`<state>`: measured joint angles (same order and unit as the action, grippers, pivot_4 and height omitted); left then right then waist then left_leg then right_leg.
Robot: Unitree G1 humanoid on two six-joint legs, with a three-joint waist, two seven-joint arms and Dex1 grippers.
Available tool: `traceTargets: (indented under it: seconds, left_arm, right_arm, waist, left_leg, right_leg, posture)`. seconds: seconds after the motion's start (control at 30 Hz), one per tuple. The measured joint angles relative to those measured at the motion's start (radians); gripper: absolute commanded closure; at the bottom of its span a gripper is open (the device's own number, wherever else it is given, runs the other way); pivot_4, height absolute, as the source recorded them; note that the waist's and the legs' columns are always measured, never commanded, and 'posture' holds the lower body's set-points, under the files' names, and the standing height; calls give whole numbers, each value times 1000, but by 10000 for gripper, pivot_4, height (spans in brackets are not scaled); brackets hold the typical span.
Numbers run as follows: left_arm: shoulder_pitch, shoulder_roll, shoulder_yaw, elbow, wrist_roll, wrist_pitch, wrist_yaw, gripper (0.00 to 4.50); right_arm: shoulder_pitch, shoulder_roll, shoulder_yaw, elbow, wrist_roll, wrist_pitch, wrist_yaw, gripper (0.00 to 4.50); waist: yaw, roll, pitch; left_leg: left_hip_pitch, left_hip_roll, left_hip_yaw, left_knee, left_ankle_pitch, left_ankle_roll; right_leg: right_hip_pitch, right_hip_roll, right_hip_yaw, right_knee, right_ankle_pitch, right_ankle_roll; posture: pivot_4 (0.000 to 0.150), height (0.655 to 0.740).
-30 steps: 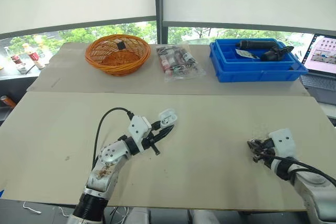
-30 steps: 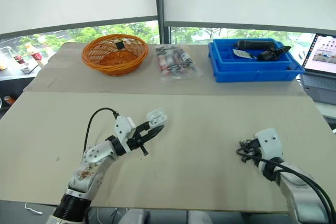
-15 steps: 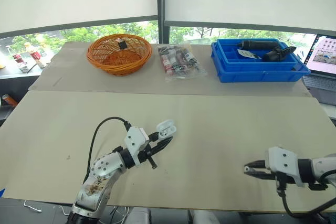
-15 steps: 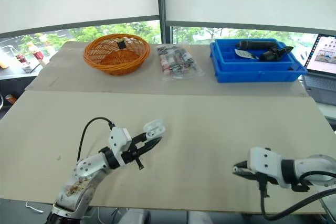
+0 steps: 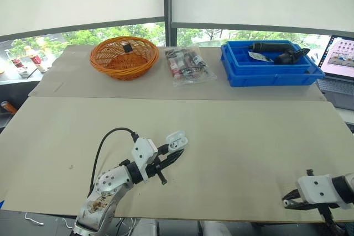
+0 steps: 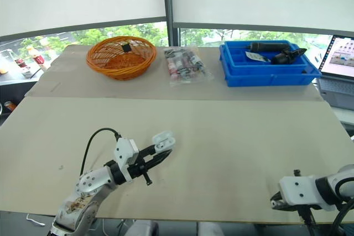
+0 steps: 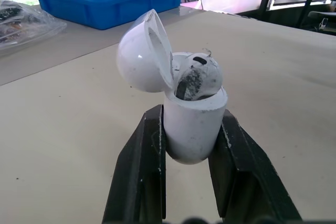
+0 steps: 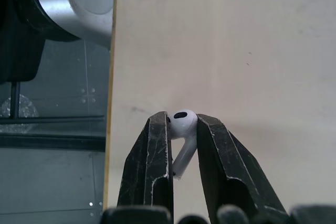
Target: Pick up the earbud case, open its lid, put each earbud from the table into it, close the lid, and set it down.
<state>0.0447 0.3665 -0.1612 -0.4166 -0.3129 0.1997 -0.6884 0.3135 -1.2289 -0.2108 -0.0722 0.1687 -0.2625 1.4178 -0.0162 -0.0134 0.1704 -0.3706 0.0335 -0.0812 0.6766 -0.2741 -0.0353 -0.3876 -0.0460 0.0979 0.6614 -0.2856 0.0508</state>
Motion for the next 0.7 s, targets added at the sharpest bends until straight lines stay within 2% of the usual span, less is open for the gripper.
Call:
traceTargets:
  seconds: [0.23,0.6,0.67,0.7]
  left_arm:
    - [3,-1,-16,0,0,1,7,39079]
    - [-3,-2,-20,0,-1,2,10,39079]
    - [-5,-1,-20,0,-1,2,10,39079]
    - [-6,-1,-20,0,-1,2,10,39079]
  right_arm:
    - [-42,-1,15,3,-4,-3,7,41934]
    - [-182,-1,158,27,-55,8,29,41934]
    - [-199,0,171,39,-58,11,34,31481]
    - [-209,2,175,45,-58,13,32,27924]
  waist:
    - [1,0,0]
    - [0,0,0]
    - [-2,-1,0]
    - [-2,-1,0]
  left_leg:
    - [0,0,0,0,0,0]
    - [1,0,0,0,0,0]
    - [1,0,0,0,0,0]
    - [1,0,0,0,0,0]
  right_leg:
    - [0,0,0,0,0,0]
    - [1,0,0,0,0,0]
    - [1,0,0,0,0,0]
    - [1,0,0,0,0,0]
  posture:
    - [1500,7114]
    - [1500,7114]
    - [1500,7114]
    - [1500,7114]
